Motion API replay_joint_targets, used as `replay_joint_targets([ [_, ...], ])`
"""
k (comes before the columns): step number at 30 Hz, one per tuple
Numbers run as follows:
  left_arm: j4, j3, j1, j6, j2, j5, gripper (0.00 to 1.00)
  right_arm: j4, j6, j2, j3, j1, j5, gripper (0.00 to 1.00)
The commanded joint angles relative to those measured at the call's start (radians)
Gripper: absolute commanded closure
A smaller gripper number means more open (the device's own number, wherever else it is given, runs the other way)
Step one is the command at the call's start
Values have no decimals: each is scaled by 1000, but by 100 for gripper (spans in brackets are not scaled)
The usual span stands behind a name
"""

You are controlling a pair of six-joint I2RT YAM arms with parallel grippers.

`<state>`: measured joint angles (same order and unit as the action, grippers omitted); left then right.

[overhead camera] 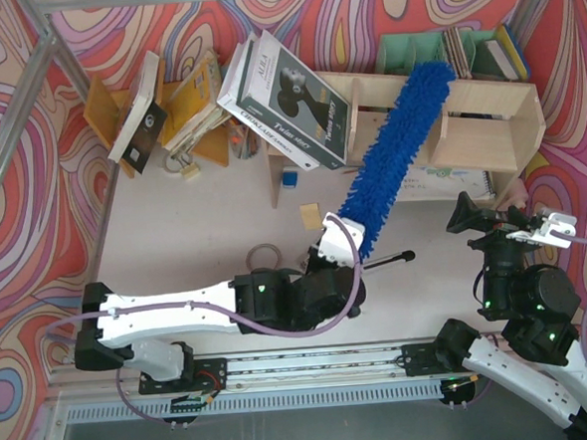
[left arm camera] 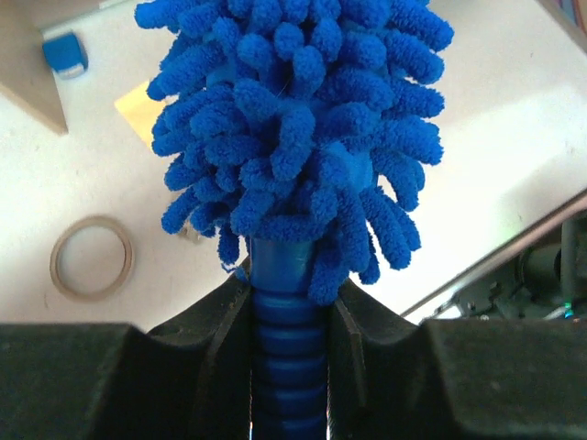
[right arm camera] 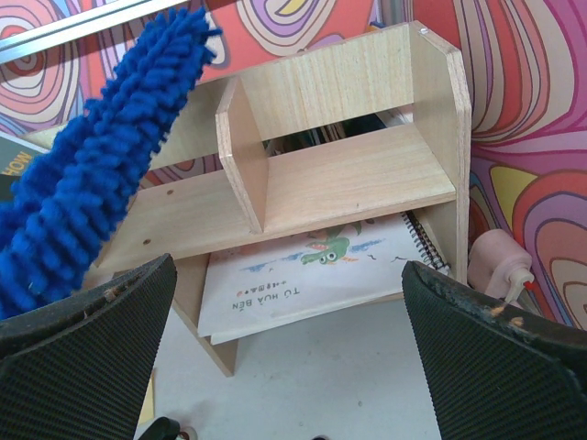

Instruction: Dust the bookshelf with a duster

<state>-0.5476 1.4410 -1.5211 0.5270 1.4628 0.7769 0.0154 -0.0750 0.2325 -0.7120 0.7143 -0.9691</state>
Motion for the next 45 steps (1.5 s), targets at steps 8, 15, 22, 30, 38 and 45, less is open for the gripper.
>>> replay_joint_targets([
  [8, -401, -17, -174, 369, -84, 116, 100, -46, -28, 23, 3, -1, -16, 1],
  [15, -332, -46, -174, 320, -62, 82, 100, -13, -12, 17, 1, -3, -19, 1],
  [22, -336, -1, -170, 322, -9, 108, 100, 11, -3, 26, 0, -3, -20, 1],
  [30, -370, 69, -154, 276, 75, 45, 100, 54, 28, 45, -20, -4, -30, 1],
  [38, -407, 65, -154, 295, 88, 25, 100, 41, 26, 24, -11, -4, -25, 1],
  [45, -200, 31, -152, 145, -15, 20, 100, 54, 37, 31, -18, -4, -11, 1],
])
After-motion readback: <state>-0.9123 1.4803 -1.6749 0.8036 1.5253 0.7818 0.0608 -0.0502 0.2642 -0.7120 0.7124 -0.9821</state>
